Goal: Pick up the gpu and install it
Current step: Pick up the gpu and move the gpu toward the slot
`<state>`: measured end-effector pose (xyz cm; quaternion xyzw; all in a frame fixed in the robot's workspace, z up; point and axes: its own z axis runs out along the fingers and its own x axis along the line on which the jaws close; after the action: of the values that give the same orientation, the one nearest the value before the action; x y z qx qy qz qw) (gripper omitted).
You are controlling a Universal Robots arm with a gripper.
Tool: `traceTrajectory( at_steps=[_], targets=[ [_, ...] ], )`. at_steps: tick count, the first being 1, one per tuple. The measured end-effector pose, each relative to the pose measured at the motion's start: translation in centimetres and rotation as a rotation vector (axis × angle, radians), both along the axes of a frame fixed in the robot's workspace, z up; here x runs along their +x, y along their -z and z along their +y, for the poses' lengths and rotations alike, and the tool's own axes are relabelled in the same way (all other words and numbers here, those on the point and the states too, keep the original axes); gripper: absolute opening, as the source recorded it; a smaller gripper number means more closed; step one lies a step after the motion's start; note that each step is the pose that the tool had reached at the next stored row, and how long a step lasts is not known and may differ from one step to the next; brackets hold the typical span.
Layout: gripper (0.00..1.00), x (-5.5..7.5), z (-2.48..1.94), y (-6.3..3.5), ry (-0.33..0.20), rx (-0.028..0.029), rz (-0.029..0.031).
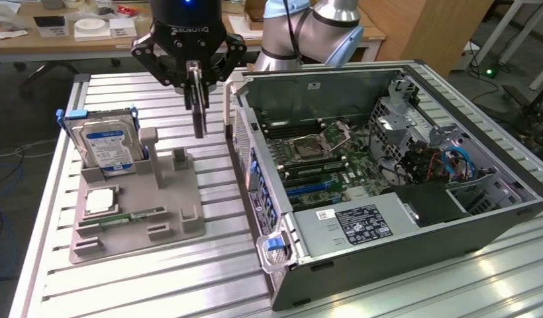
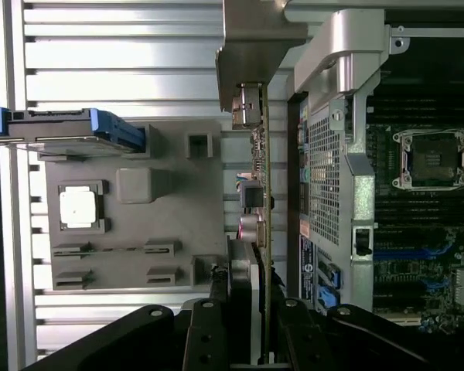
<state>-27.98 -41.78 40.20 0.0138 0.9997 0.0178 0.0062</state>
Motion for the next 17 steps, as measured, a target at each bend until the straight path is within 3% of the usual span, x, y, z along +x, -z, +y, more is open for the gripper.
traceTrajectory(
  at_steps=[17],
  targets=[
    [0.28, 2.9, 0.0, 0.01, 0.0, 0.0001, -0.0001]
  ],
)
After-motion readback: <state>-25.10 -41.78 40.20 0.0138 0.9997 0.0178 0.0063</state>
